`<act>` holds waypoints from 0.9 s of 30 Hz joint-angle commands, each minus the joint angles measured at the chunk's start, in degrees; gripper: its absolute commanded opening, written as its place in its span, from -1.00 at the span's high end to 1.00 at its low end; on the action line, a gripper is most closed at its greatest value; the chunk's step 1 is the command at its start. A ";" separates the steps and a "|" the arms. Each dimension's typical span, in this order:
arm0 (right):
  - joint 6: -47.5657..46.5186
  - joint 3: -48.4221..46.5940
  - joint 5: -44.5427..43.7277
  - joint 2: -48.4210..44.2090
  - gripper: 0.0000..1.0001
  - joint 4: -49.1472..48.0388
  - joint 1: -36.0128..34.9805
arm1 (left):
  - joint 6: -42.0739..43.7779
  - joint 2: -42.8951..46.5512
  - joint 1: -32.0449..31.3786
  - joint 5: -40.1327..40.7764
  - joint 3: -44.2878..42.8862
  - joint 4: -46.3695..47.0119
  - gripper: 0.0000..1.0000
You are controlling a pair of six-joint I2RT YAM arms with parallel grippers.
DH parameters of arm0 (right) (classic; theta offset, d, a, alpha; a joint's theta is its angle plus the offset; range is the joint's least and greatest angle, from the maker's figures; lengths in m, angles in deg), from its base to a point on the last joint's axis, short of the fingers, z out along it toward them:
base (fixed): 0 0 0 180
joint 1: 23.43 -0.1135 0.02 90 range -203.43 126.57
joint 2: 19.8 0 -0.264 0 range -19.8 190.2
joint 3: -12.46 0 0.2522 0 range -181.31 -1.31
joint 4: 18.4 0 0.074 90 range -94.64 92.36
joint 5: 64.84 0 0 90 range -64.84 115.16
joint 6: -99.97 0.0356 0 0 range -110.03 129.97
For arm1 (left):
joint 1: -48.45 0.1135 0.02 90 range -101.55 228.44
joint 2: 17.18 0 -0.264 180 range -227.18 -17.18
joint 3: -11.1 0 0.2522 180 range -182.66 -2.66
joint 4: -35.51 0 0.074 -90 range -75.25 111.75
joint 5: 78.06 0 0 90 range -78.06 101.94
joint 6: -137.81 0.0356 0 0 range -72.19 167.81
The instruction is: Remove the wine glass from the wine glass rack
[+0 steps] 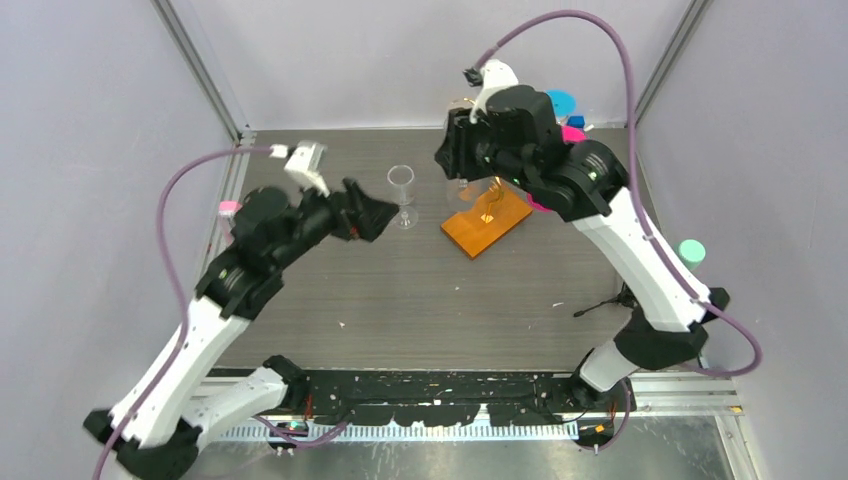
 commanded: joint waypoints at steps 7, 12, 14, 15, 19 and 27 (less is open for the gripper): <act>1.98 13.78 -15.77 -16.18 0.13 2.47 0.04 | -17.30 -22.32 -0.10 -6.15 -16.92 13.74 -0.64; 3.30 18.89 -16.68 -20.97 0.15 2.44 0.04 | -21.17 -31.42 -0.07 -3.75 -23.54 16.12 -0.56; 4.00 20.54 -17.19 -22.49 0.19 2.21 0.03 | -21.47 -33.97 0.06 -3.81 -25.05 18.13 -0.56; 4.26 21.44 -17.31 -23.35 0.21 2.09 0.04 | -21.27 -35.13 0.04 -3.99 -26.39 18.20 -0.56; 5.63 23.38 -17.17 -25.33 0.34 1.97 0.02 | -19.92 -39.92 0.00 -4.80 -32.70 15.81 -0.46; 6.14 26.33 -16.22 -27.89 0.44 0.30 0.04 | -20.91 -44.50 0.06 -5.30 -33.96 18.30 -0.26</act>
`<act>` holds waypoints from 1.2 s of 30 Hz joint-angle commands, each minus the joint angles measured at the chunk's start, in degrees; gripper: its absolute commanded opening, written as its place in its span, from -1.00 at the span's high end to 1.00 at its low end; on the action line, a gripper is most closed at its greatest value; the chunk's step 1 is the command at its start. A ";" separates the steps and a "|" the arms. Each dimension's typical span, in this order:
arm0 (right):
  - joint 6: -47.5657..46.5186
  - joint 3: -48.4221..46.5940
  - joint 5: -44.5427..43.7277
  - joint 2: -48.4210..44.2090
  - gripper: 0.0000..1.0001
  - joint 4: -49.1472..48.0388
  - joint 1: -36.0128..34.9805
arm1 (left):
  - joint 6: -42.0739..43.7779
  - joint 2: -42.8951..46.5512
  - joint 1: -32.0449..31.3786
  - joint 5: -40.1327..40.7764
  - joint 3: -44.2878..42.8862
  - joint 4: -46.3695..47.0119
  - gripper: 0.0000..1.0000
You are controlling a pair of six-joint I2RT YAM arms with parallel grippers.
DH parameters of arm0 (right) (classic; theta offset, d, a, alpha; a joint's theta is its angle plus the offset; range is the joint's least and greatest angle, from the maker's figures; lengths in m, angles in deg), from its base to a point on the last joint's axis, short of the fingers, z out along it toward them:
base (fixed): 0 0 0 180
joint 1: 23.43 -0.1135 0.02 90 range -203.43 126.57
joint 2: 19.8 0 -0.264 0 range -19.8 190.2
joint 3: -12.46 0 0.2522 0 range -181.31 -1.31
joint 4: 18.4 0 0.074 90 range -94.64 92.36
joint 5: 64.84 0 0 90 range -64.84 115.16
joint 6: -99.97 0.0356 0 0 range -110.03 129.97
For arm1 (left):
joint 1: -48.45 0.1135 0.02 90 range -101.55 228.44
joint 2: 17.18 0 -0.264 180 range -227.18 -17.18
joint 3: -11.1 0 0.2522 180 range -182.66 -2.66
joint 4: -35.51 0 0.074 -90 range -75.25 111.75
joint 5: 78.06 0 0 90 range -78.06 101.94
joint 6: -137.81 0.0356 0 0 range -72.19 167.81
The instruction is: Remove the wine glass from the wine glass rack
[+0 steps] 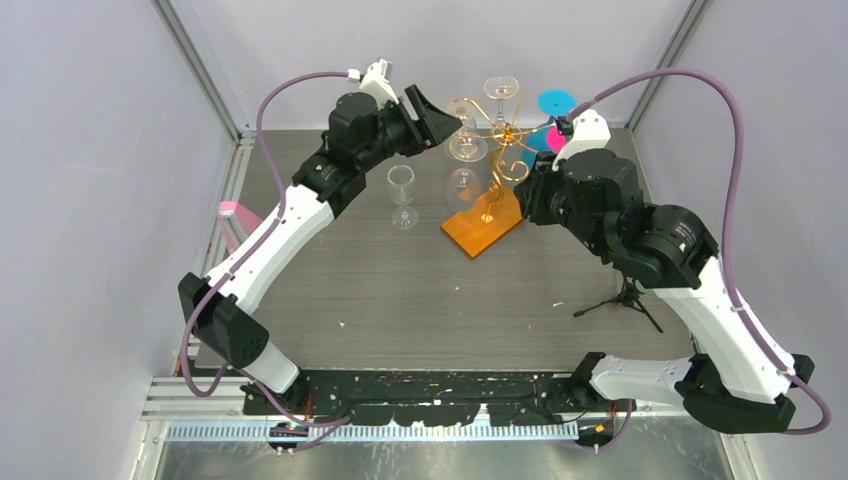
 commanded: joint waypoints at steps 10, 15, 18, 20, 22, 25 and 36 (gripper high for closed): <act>1.49 2.37 -0.30 -3.26 0.47 -4.43 0.00 | -4.90 -1.14 0.05 -3.40 -1.89 0.62 0.15; 2.22 4.10 -0.39 -4.17 0.47 -5.06 0.00 | -7.52 1.00 0.04 -4.94 0.43 2.63 0.22; 2.70 4.87 -0.36 -4.73 0.47 -5.55 -0.01 | -8.92 1.32 0.03 -5.82 0.70 1.89 0.22; 3.06 5.49 -0.04 -5.17 0.47 -6.11 0.00 | -9.26 1.93 0.01 -5.24 1.60 2.15 0.20; 3.33 5.84 0.18 -5.50 0.47 -6.29 0.00 | -9.76 2.44 -0.01 -5.28 2.28 2.50 0.20; 3.60 6.22 0.26 -5.86 0.47 -6.41 -0.01 | -11.01 2.33 -0.01 -6.65 2.22 2.03 0.19; 4.11 7.58 -0.25 -6.85 0.48 -7.27 0.00 | -18.03 2.10 0.00 -8.06 5.45 5.26 0.19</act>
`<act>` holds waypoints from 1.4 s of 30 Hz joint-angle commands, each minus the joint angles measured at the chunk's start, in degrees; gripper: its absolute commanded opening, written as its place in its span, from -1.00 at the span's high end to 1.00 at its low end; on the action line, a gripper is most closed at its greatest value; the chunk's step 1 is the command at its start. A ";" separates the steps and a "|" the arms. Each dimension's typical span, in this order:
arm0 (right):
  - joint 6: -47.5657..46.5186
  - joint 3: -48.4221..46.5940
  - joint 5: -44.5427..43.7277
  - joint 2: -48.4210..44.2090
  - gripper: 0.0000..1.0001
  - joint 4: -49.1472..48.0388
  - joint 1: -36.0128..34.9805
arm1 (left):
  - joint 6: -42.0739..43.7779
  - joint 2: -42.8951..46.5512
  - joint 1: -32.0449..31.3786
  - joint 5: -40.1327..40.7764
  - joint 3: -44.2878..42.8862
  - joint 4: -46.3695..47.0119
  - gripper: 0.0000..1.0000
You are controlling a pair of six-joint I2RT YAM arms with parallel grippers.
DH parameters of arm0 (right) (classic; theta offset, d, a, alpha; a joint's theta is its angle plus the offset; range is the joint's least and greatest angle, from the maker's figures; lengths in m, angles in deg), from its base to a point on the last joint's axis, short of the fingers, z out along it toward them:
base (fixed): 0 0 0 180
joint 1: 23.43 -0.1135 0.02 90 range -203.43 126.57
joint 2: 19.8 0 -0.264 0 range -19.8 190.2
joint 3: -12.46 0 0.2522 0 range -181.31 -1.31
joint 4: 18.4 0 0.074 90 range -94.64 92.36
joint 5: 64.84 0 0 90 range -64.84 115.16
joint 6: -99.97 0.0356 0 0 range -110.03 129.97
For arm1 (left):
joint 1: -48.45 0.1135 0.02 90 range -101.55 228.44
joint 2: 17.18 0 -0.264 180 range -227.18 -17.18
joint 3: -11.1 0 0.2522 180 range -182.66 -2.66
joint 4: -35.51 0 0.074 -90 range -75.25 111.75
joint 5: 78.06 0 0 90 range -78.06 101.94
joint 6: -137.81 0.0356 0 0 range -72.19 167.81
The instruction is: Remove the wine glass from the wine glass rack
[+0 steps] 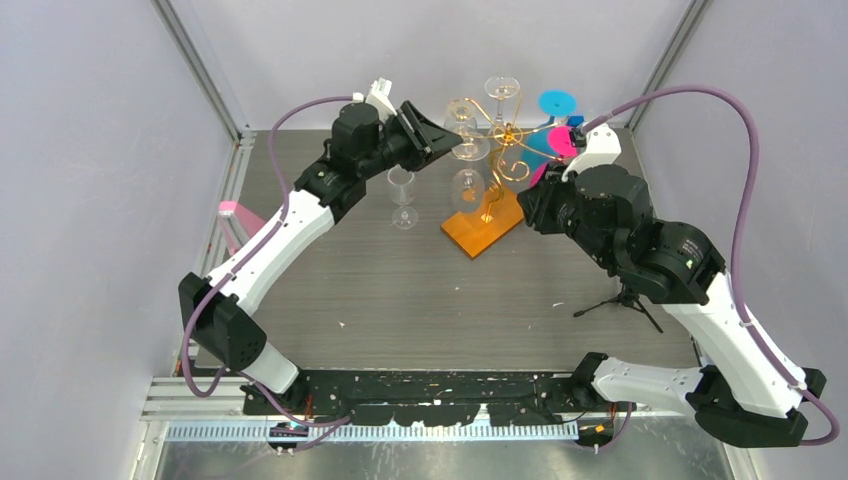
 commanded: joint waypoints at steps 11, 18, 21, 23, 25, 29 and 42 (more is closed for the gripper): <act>0.90 1.51 -1.55 -2.00 0.50 -3.48 0.00 | -9.38 0.32 -0.05 -3.23 3.03 8.60 0.25; 0.90 2.34 -1.63 -2.46 0.50 -3.86 0.00 | -11.77 -0.47 -0.04 -3.14 3.83 10.29 0.27; 0.90 2.59 -1.83 -2.62 0.50 -4.13 0.00 | -13.88 -0.30 0.03 -2.10 5.18 9.52 0.34; 0.91 2.96 -2.01 -2.86 0.50 -4.56 0.00 | -15.01 -0.37 0.03 -2.00 6.07 9.85 0.43; 0.95 3.21 -2.22 -3.05 0.50 -4.91 -0.04 | -15.19 -0.30 0.05 -1.52 6.61 9.73 0.53; 0.95 3.28 -2.66 -3.28 0.51 -5.01 0.00 | -14.84 -0.29 0.18 -0.86 6.76 10.15 0.77; 0.93 3.19 -3.77 -4.07 0.52 -5.51 0.00 | -12.90 2.69 1.79 -0.35 5.52 13.76 1.00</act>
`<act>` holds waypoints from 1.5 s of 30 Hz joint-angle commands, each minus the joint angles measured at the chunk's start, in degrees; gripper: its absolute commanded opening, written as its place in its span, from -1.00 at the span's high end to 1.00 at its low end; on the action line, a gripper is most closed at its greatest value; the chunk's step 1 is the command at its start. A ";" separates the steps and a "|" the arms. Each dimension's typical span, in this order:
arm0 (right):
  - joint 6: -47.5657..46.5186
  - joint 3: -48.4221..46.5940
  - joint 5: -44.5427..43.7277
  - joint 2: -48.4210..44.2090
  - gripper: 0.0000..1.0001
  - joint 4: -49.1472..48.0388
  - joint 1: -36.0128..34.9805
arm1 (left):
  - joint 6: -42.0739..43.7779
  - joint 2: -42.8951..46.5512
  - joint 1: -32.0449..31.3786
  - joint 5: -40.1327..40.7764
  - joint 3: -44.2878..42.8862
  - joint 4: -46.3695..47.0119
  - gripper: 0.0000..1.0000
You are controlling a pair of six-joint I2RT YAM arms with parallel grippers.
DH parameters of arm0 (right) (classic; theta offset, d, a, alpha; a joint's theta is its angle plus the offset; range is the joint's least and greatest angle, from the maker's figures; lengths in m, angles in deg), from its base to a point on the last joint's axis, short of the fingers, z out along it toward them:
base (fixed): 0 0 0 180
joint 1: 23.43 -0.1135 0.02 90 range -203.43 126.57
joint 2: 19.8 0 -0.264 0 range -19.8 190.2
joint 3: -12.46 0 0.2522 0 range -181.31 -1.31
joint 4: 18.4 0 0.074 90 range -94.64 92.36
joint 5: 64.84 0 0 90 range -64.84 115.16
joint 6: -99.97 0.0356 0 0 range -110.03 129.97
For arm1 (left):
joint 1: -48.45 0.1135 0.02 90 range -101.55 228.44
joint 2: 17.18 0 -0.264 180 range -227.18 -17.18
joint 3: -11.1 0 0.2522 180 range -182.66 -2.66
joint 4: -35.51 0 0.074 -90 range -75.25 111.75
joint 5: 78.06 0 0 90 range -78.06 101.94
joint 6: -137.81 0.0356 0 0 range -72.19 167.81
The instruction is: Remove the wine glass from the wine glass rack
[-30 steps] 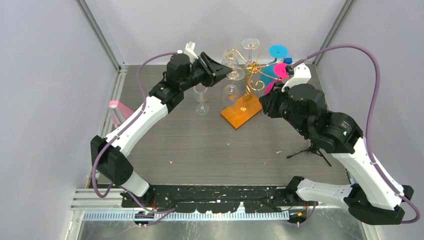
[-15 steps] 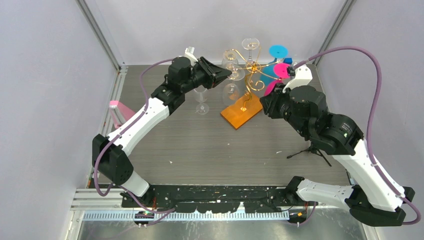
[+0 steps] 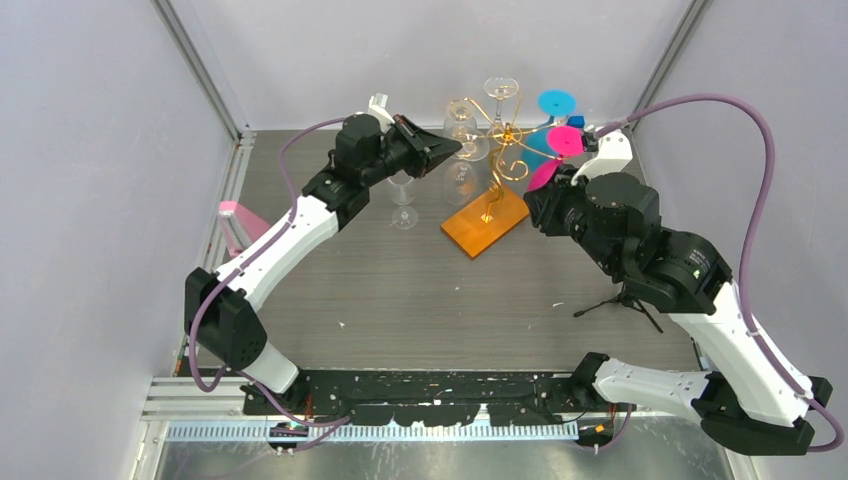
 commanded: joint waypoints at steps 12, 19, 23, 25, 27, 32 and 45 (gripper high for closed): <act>0.79 -0.17 -2.18 -0.98 0.52 -3.38 0.00 | 2.30 5.47 2.40 2.97 -0.36 4.04 1.00; 0.54 -0.09 -2.14 -0.89 0.52 -3.37 0.00 | 2.01 4.07 3.18 3.27 -0.80 4.92 1.00; 0.40 -0.09 -2.27 -0.77 0.52 -3.37 -0.01 | 2.11 3.01 3.27 2.71 -2.06 5.42 1.00; 0.32 0.04 -2.30 -0.81 0.51 -3.50 0.00 | 2.10 2.56 3.27 2.34 -2.35 6.39 1.00; 0.31 0.15 -2.31 -0.83 0.51 -3.46 0.00 | 2.11 1.65 3.27 1.04 -2.96 7.21 1.00; 0.22 0.39 -2.43 -0.94 0.51 -3.45 0.00 | 0.07 -1.79 3.22 -4.42 -4.72 10.66 1.00; 0.68 0.51 -1.64 -1.11 0.48 -4.16 0.00 | -0.80 -1.73 0.55 -11.96 -5.47 12.82 1.00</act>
